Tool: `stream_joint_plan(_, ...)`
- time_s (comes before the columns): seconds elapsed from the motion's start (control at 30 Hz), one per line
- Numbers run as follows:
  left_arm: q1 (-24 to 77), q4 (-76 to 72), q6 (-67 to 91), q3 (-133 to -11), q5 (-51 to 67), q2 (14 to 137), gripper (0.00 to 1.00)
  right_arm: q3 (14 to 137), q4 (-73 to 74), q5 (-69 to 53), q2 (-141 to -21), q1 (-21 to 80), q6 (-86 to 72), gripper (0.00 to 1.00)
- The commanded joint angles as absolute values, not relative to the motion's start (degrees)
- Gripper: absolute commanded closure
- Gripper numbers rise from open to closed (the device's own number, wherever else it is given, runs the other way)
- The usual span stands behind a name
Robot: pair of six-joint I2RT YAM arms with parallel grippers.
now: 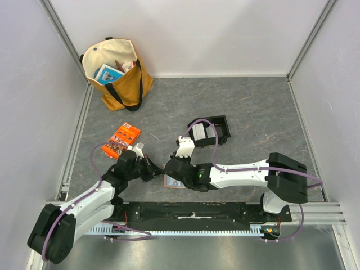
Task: Put the credit cards into the card holder
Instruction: Turn over the card slot in the card holder.
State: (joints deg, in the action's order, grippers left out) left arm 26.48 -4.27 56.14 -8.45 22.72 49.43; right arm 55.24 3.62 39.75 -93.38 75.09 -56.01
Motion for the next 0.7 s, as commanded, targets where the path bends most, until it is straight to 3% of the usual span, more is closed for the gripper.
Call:
stream_joint_plan(0.0,26.8,-4.5,57.2,-8.7,22.8,48.9,0.98,56.5,3.3,41.0,-93.5,74.9,-57.0,1.00)
stream_joint_plan(0.67,26.7,-4.7,57.2,-9.2,23.3,48.7,0.98,60.8,7.4,40.3,-97.3,75.0,-55.4,1.00)
